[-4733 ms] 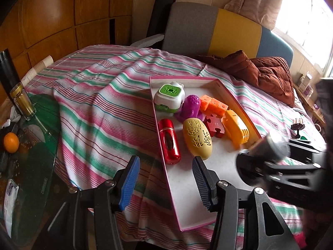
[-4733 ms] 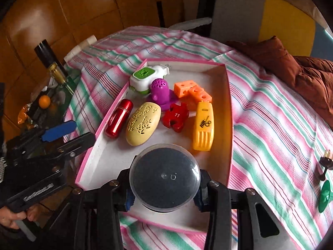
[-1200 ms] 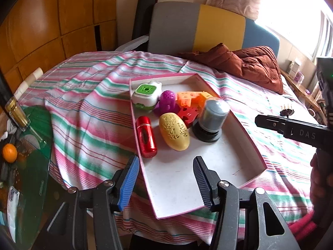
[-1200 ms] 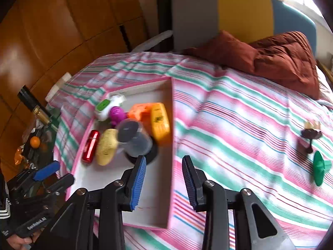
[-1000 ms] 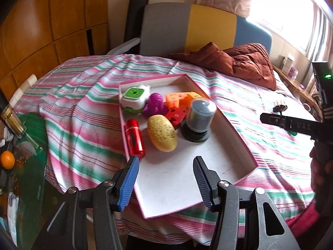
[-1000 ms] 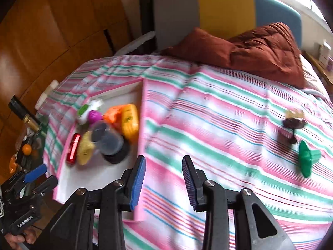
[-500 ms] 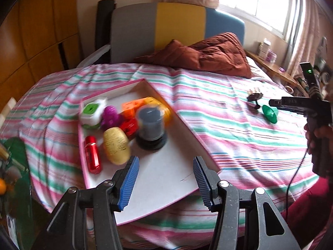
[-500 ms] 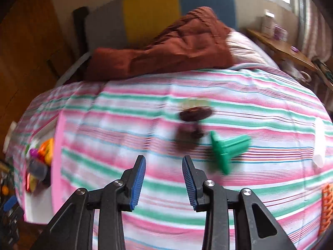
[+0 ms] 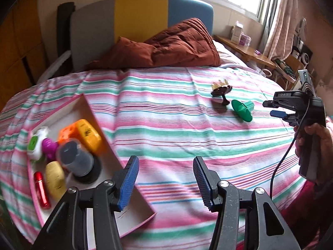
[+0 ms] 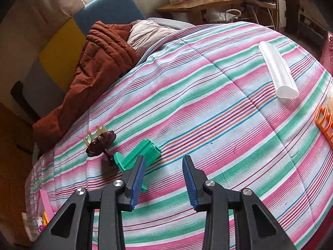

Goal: Organize rigid objects
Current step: 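Move the right tool back to the green piece while the left tool approaches the brown peg stand, then close the left gripper on the brown stand with yellow pegs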

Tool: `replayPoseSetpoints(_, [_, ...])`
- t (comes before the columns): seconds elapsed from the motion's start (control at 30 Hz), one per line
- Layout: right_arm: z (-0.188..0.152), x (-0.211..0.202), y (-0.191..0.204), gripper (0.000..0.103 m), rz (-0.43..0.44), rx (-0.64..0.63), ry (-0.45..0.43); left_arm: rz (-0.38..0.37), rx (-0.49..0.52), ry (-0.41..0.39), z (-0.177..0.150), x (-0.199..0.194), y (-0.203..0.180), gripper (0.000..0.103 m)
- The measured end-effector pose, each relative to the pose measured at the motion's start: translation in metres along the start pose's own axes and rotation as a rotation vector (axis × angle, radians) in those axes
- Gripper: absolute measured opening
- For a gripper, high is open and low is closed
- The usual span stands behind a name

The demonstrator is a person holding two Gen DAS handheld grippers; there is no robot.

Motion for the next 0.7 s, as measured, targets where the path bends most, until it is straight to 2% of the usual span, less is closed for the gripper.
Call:
replayPoseSetpoints(0.17, [-0.001, 0.003, 0.000, 0.039, 0.035, 0.029, 0.020, -0.068, 0.022, 0.056, 0.023, 0.029, -0.031, 0.070])
replayPoseSetpoints(0.33, [0.001, 0.003, -0.002, 0.040, 0.069, 0.060, 0.022, -0.159, 0.001, 0.085, 0.054, 0.054, -0.060, 0.072])
replayPoseSetpoints(0.4, [0.000, 0.005, -0.003, 0.040, 0.083, 0.075, 0.032, -0.186, -0.022, 0.100, 0.067, 0.064, -0.070, 0.081])
replayPoseSetpoints(0.7, [-0.003, 0.010, -0.004, 0.040, 0.102, 0.098, 0.066, -0.282, -0.069, 0.128, 0.120, 0.112, -0.119, 0.089])
Point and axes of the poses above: each gripper's, at about its wrist camera, not at the fingertips, and x roughly the way its jaws point, y to its left, z to its top, the point moved 4 cm from there along x, roughly the way its jaws point, and after that the axes turned 12 degrees about z, right-handed, at the moved point
